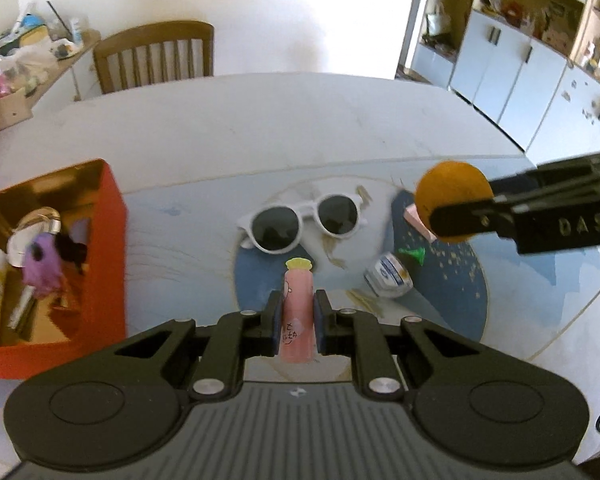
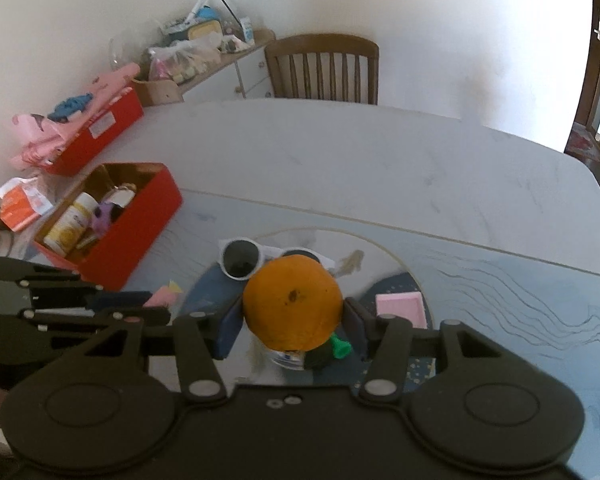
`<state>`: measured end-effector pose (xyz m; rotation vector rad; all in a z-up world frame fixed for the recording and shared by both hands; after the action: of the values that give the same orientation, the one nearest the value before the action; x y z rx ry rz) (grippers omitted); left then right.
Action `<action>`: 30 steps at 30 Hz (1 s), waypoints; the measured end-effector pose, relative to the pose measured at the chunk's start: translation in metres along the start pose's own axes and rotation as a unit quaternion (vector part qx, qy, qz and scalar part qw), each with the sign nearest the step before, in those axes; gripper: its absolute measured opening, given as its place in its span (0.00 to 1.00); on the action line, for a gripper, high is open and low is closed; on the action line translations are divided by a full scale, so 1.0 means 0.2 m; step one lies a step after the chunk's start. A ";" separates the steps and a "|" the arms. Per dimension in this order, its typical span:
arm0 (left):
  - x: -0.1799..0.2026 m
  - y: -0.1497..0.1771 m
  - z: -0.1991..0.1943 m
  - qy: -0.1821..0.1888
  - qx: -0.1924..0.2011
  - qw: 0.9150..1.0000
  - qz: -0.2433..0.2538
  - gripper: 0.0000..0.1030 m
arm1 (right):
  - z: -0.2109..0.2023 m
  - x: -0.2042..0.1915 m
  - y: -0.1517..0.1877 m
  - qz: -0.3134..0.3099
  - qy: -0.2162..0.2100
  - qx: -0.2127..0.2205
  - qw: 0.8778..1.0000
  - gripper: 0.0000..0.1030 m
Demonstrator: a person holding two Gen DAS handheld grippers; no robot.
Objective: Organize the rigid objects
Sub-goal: 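Carry the pink tube with the left tool while the right tool carries the orange to the tin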
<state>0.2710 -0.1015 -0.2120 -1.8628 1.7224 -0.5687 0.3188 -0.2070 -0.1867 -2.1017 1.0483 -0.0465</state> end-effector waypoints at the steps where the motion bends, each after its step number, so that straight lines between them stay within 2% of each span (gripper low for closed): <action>1: -0.02 -0.01 -0.01 -0.002 0.002 1.000 -0.003 0.15 | -0.01 -0.02 -0.01 0.000 -0.002 0.002 1.000 0.52; 17: -0.48 -0.14 -0.21 -0.029 0.047 0.997 -0.054 0.15 | 0.07 -0.40 -0.18 -0.027 -0.022 0.023 0.999 0.52; 30: -0.91 -0.19 -0.17 -0.057 0.052 0.994 -0.078 0.15 | 0.34 -0.74 -0.33 -0.051 -0.033 0.017 0.998 0.52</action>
<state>0.2606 0.0783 -0.1529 -1.9278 1.4554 -0.5903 0.2886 -0.0380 -0.1484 -2.1109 0.8946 -0.0436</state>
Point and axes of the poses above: each gripper's, at about its wrist camera, not at the fingertips, and z roughly the way its jaws point, x to its right, y to its underside, the point moved 10 cm from there along z, roughly the way its jaws point, and after that the axes turned 9 degrees about -y, right-handed, at the moved point
